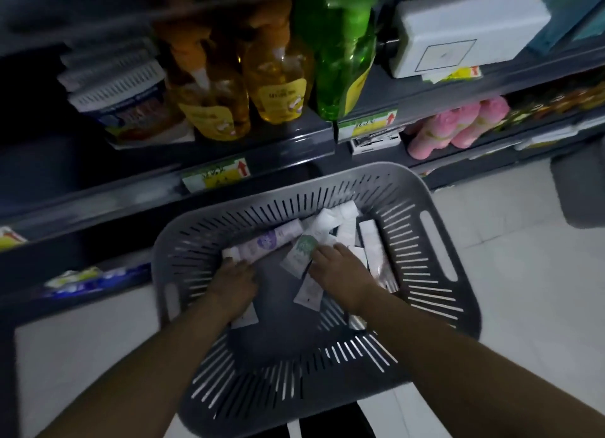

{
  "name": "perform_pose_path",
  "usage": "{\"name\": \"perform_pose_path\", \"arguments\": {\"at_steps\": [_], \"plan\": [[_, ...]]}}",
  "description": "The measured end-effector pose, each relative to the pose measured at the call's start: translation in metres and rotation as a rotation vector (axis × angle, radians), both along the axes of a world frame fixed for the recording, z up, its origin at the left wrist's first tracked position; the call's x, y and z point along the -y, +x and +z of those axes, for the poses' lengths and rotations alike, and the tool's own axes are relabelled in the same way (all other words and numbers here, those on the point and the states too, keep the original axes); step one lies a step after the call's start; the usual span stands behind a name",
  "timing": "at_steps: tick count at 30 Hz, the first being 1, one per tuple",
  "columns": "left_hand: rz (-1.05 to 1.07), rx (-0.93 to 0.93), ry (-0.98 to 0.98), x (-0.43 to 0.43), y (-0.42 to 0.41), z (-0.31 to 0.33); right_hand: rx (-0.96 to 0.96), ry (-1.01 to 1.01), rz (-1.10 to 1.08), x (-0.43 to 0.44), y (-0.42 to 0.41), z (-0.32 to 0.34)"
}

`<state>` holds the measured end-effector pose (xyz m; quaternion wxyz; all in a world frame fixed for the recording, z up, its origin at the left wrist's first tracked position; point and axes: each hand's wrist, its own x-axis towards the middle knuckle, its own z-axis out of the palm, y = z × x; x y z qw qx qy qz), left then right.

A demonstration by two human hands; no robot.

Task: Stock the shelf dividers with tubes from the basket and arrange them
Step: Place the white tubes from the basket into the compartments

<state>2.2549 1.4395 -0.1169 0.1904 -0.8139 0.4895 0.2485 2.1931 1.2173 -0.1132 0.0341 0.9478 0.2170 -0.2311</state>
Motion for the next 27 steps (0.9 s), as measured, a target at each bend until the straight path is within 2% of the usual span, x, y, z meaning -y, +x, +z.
{"name": "perform_pose_path", "arguments": {"at_steps": [2, 4, 7, 10, 11, 13, 19, 23, 27], "plan": [[-0.059, 0.027, -0.072, -0.005, 0.000, -0.012, 0.050, 0.033, 0.025, 0.002, 0.001, -0.006], [-0.134, 0.103, -0.064, 0.004, 0.000, -0.003, 0.090, 0.034, 0.052, 0.001, 0.002, -0.010], [-0.169, 0.065, 0.151, 0.007, 0.003, 0.002, 0.170, 0.032, 0.105, 0.002, 0.003, -0.012], [-0.150, 0.090, 0.218, 0.003, 0.003, 0.004, 0.148, -0.022, 0.193, 0.008, 0.003, -0.016], [-0.126, 0.077, 0.233, 0.002, 0.002, 0.004, 0.119, -0.042, 0.223, 0.009, 0.003, -0.015], [-0.042, 0.062, 0.103, 0.000, 0.001, 0.002, 0.072, -0.081, 0.269, 0.008, 0.005, -0.009], [0.296, -0.089, -0.078, 0.008, -0.003, 0.043, 0.002, -0.125, 0.320, 0.000, 0.008, 0.000], [0.616, -0.212, -0.284, 0.011, -0.009, 0.072, -0.178, -0.040, 0.140, -0.004, 0.005, 0.009], [0.951, -0.356, -0.480, 0.012, -0.015, 0.102, -0.351, 0.268, -0.385, -0.009, -0.001, 0.021]]}}
